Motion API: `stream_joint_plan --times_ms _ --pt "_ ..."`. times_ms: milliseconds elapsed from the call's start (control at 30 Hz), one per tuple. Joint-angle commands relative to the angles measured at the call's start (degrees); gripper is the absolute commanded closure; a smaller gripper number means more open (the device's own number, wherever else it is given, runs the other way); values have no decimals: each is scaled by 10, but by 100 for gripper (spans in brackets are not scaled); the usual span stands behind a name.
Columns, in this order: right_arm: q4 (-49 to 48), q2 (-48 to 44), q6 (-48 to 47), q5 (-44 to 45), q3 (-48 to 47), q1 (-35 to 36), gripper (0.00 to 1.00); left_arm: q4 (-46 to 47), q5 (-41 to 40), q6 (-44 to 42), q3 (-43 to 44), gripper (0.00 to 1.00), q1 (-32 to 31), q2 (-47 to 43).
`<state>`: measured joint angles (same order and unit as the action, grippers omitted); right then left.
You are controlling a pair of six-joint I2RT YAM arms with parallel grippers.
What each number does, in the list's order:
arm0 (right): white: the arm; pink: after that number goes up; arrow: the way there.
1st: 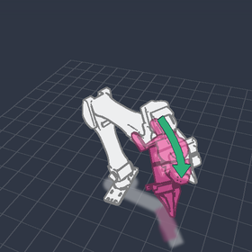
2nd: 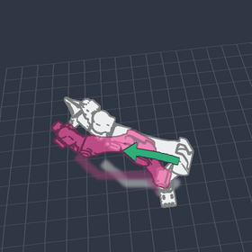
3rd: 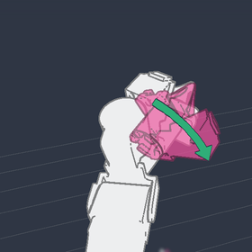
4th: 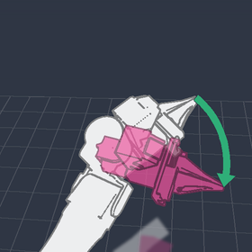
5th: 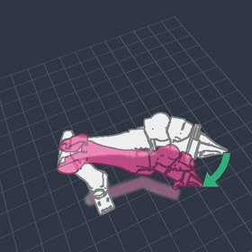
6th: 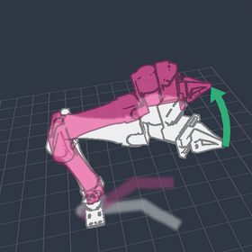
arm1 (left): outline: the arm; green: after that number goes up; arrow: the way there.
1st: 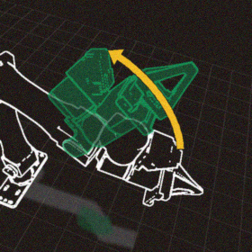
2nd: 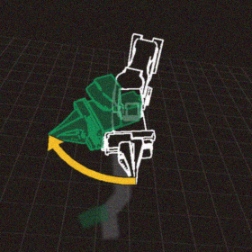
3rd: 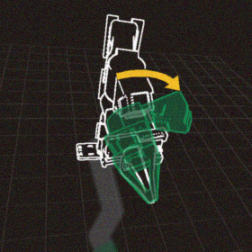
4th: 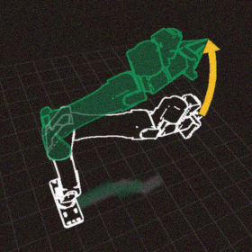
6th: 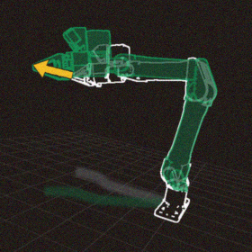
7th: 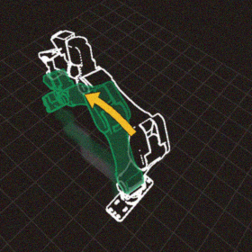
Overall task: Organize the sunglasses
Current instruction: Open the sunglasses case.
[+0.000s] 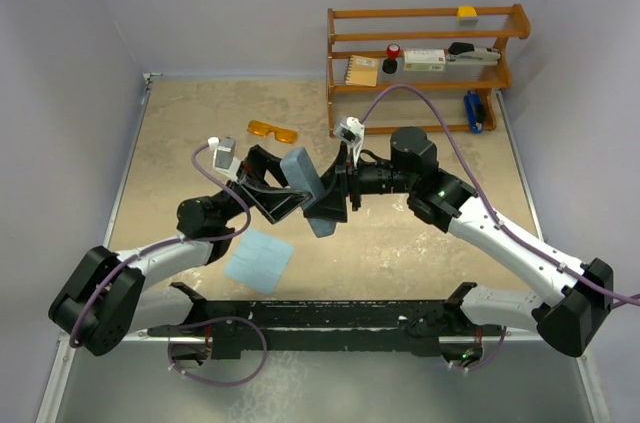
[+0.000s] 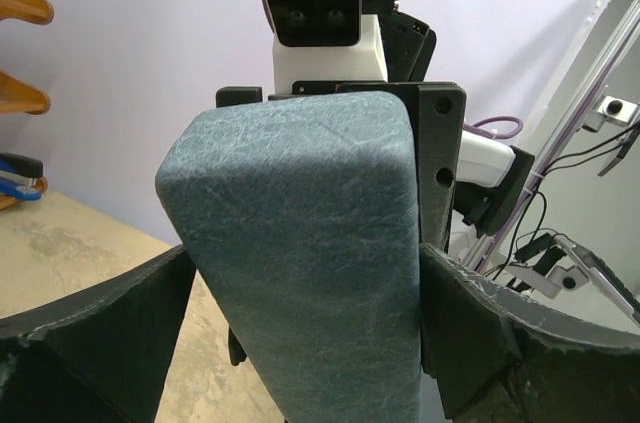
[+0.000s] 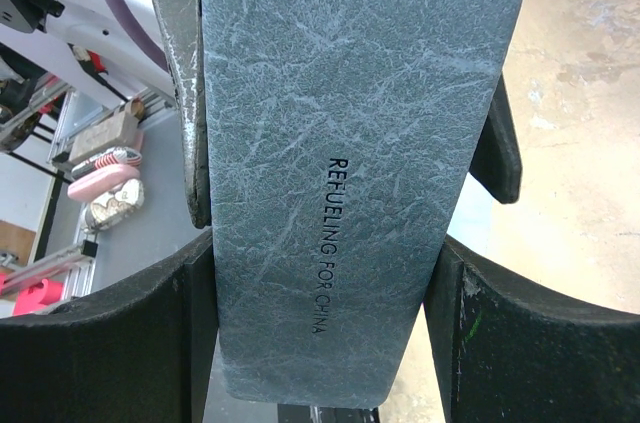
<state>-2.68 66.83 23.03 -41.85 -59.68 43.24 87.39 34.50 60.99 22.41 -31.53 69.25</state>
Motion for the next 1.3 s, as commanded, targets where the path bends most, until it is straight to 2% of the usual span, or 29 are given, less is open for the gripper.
stream_joint_plan --times_ms 0,133,733,867,967,1033,1067,1133,1233,1267 --pt "-65 -6 16 -32 -25 4 100 112 -2 8 18 10 1 -17" --pt "-69 -6 19 -36 -25 6 100 112 -7 6 17 5 2 -19" --pt "-55 -3 10 -37 -24 13 100 112 3 11 37 7 -1 9" --pt "-56 -7 8 -27 -20 14 100 112 18 13 37 26 -3 7" --pt "-50 -17 6 -17 -19 13 100 112 21 10 29 48 -3 -4" --pt "-50 -22 10 -26 -17 13 100 112 14 6 20 52 -2 -12" --pt "-52 -25 10 -20 -19 12 100 111 12 5 17 61 -3 -14" --pt "-48 -30 8 -15 -23 12 100 112 10 6 14 67 -3 -16" --pt "-38 -36 2 -5 -30 12 100 111 10 5 10 88 -3 -19" --pt "-36 -37 1 -3 -32 11 100 112 10 4 9 92 -3 -19"
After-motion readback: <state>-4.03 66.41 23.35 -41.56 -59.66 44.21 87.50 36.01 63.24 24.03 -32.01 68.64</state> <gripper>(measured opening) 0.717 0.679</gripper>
